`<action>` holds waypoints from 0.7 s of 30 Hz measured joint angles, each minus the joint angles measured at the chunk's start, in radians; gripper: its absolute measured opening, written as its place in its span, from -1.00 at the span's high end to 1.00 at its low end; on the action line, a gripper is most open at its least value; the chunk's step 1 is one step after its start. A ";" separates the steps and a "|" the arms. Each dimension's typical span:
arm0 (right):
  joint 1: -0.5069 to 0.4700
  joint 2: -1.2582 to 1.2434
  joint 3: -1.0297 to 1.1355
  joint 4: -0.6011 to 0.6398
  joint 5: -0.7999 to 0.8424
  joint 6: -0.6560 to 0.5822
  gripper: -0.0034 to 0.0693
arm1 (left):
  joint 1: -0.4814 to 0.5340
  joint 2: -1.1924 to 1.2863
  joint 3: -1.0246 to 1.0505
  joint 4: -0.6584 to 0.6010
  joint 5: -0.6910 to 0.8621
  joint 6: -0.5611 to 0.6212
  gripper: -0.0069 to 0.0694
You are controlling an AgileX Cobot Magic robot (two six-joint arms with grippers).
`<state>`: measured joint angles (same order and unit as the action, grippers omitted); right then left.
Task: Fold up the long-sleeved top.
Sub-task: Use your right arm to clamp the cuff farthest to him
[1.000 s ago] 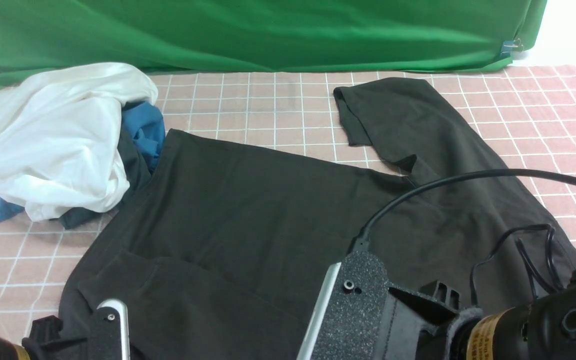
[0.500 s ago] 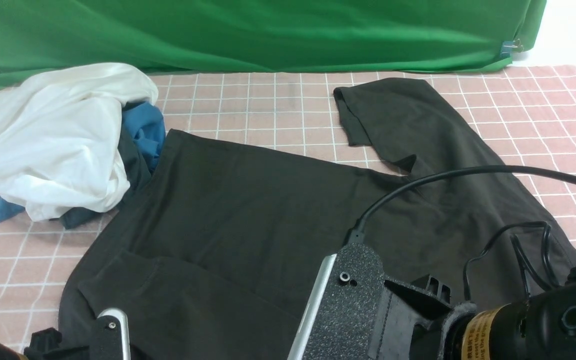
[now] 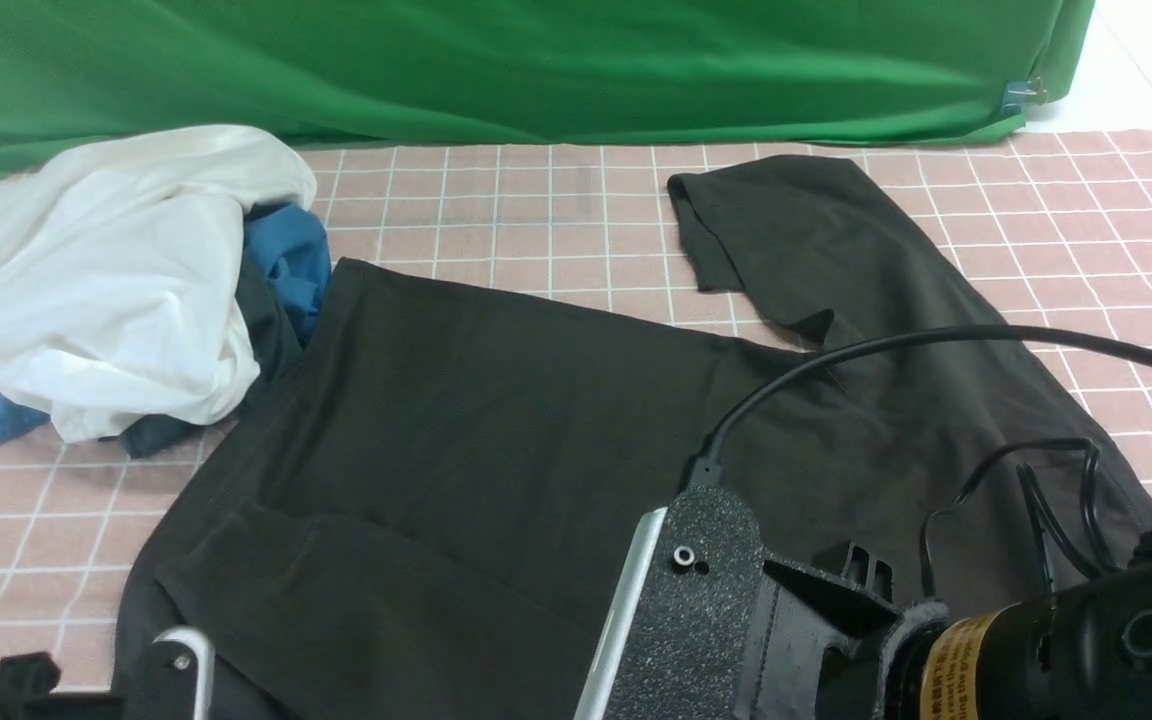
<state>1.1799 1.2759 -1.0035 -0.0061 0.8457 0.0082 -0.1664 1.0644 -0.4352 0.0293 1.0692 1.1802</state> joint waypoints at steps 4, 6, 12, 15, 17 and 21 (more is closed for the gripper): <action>0.000 0.000 0.000 0.000 -0.009 -0.008 -0.60 | 0.000 -0.014 0.000 -0.152 -0.023 0.031 0.73; 0.000 0.000 0.000 0.000 -0.016 -0.008 -0.60 | 0.000 -0.014 0.010 -0.212 -0.059 0.072 0.64; 0.000 0.000 0.000 0.000 -0.026 -0.008 -0.60 | 0.000 -0.014 0.085 -0.205 -0.165 0.108 0.08; 0.000 0.000 0.000 0.000 -0.037 -0.008 -0.60 | 0.000 -0.014 0.118 -0.188 -0.214 0.109 -0.22; 0.000 0.000 0.000 0.000 -0.043 -0.008 -0.60 | 0.000 -0.014 0.133 -0.183 -0.252 0.111 -0.36; 0.000 0.000 0.000 0.000 -0.047 -0.008 -0.60 | 0.000 -0.014 0.154 -0.130 -0.298 0.109 -0.43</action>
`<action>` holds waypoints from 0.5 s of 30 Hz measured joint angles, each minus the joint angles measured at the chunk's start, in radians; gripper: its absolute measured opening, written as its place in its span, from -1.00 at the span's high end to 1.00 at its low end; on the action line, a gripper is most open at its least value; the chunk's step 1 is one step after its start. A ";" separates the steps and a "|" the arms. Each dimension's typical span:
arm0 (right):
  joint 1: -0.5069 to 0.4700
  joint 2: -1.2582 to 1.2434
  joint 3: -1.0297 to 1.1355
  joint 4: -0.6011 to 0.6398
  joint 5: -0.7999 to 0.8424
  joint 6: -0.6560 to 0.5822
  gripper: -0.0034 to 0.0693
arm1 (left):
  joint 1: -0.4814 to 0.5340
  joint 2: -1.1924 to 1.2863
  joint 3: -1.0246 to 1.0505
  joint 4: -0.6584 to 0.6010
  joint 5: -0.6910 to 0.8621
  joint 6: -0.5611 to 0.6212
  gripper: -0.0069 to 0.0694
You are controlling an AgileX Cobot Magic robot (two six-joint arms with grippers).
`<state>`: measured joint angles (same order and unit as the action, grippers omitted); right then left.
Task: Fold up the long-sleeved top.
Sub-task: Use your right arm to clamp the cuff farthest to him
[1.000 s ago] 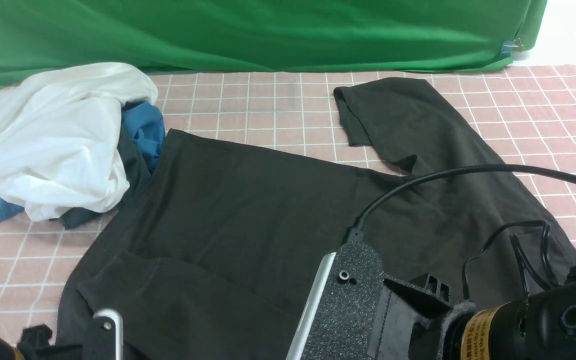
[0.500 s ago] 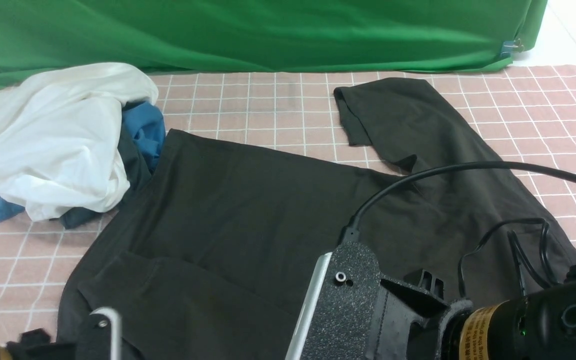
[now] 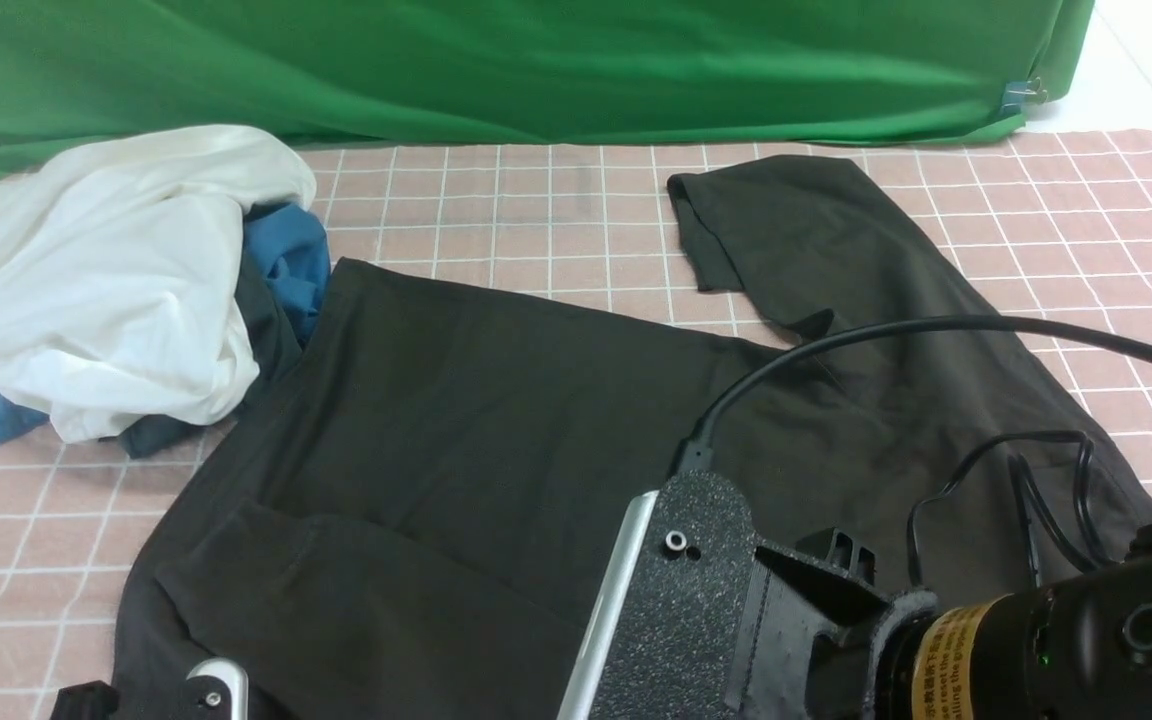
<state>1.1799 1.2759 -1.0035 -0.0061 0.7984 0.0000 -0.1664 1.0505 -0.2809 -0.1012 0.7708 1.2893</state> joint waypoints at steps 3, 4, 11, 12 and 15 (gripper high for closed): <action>0.000 0.000 0.000 0.000 -0.017 0.000 -0.60 | 0.000 0.000 0.003 0.063 -0.024 -0.039 -0.28; 0.000 0.000 0.000 0.000 -0.024 0.000 -0.60 | 0.000 0.000 0.003 0.081 -0.032 -0.061 -0.19; 0.000 0.000 0.000 0.000 -0.042 0.012 -0.60 | 0.000 0.000 0.004 0.127 -0.060 -0.108 0.63; 0.000 0.000 0.000 0.000 -0.042 0.012 -0.60 | 0.000 0.000 0.004 0.127 -0.063 -0.108 0.67; 0.000 0.000 0.000 0.000 -0.042 0.015 -0.60 | 0.000 0.000 0.004 0.128 -0.056 -0.110 0.72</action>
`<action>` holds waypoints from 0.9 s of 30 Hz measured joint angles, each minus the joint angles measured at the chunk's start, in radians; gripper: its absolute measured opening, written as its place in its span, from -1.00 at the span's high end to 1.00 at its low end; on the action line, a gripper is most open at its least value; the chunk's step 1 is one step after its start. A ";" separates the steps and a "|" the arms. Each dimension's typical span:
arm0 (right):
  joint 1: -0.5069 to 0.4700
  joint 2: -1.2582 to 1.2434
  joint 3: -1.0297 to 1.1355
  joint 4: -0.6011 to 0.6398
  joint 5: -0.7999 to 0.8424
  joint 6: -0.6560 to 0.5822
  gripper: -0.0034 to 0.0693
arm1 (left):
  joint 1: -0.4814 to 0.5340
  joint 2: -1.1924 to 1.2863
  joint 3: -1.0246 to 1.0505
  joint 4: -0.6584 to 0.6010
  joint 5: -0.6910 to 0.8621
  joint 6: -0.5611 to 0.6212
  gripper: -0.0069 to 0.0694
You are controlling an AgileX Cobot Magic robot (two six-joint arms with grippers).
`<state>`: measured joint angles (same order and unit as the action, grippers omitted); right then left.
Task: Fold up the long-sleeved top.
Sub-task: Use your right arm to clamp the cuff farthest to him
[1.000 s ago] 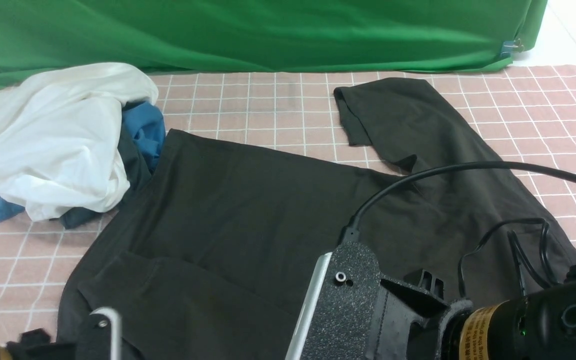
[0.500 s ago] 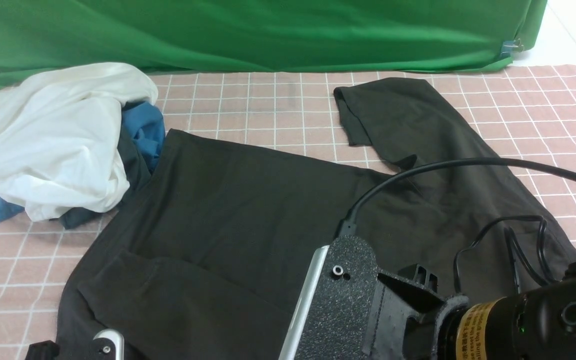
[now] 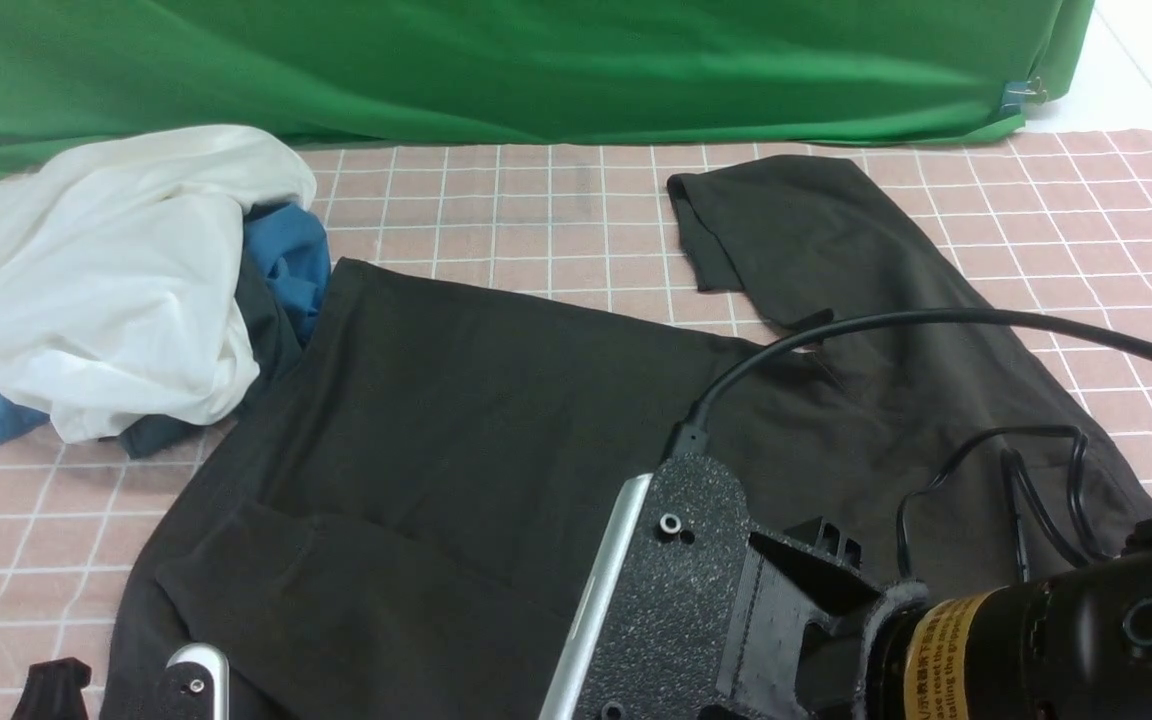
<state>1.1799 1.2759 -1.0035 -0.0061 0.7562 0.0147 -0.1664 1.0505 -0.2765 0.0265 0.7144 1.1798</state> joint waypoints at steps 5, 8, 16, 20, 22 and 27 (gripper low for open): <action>0.000 0.000 0.000 0.000 -0.001 0.001 -0.60 | 0.000 0.000 -0.046 0.004 0.122 -0.025 0.72; 0.000 0.000 0.000 0.000 -0.002 0.001 -0.60 | 0.000 0.000 -0.106 0.038 0.254 -0.040 0.72; 0.000 0.000 0.000 0.000 -0.015 -0.002 -0.60 | 0.000 -0.002 -0.203 0.106 0.422 -0.044 0.72; 0.000 0.000 0.000 0.000 -0.016 -0.002 -0.60 | 0.000 -0.002 -0.206 0.154 0.462 -0.044 0.72; 0.000 0.000 0.000 0.000 -0.016 -0.003 -0.60 | 0.000 -0.002 -0.206 0.171 0.470 -0.044 0.72; 0.000 0.000 0.000 0.000 -0.016 -0.003 -0.60 | 0.000 -0.002 -0.206 0.210 0.475 -0.044 0.72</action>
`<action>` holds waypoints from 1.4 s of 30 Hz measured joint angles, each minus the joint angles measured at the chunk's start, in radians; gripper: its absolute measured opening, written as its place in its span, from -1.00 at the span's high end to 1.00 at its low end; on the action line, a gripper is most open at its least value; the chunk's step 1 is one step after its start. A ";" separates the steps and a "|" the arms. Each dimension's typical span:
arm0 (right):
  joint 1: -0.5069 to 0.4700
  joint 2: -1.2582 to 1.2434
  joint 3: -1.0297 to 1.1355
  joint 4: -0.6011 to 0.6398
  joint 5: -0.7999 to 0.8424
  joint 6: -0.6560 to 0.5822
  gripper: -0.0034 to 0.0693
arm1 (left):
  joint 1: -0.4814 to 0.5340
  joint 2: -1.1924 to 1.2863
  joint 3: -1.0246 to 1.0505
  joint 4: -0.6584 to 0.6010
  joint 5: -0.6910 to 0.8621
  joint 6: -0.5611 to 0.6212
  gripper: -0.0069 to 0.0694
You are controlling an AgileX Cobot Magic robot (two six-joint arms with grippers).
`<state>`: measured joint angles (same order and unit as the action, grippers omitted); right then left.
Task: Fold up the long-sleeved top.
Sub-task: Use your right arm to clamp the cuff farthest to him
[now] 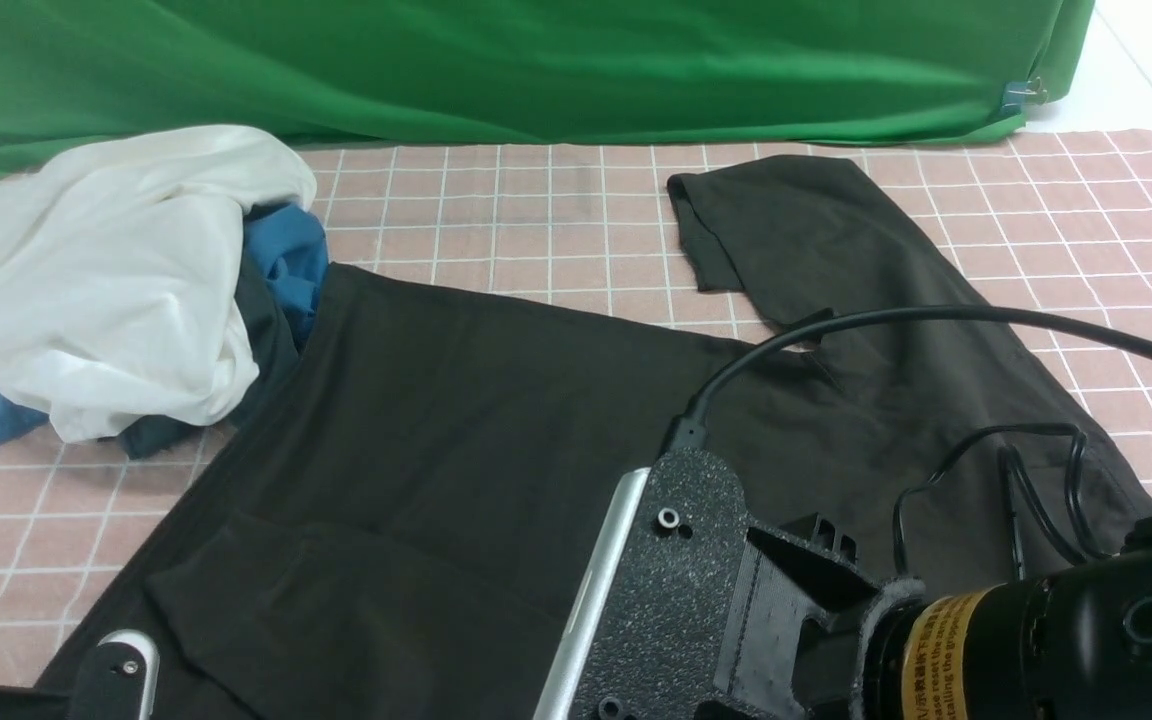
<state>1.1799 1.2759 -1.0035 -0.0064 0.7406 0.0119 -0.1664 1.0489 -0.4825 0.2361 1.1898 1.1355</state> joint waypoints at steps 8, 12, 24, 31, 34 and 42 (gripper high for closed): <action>0.000 0.000 0.000 0.000 0.000 -0.004 -0.60 | 0.000 0.000 -0.001 0.035 -0.004 0.000 0.72; 0.000 0.000 0.000 0.000 0.000 -0.004 -0.60 | 0.000 0.000 -0.001 0.032 -0.028 -0.014 0.72; 0.000 0.000 0.000 -0.051 0.021 0.005 -0.60 | 0.000 0.000 -0.001 -0.044 -0.051 -0.054 0.01; -0.142 0.000 0.000 -0.139 0.085 0.077 -0.60 | 0.000 -0.016 -0.007 -0.045 -0.057 -0.304 -0.60; -0.271 0.013 0.000 -0.139 0.072 0.100 -0.60 | 0.000 -0.040 -0.055 -0.095 -0.073 -0.524 -0.55; -0.600 0.147 -0.130 -0.102 0.068 0.061 -0.60 | 0.001 -0.182 -0.209 -0.503 -0.241 -0.621 0.55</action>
<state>0.5797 1.4233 -1.1331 -0.1088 0.8083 0.0731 -0.1652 0.8670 -0.6917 -0.2673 0.9486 0.5143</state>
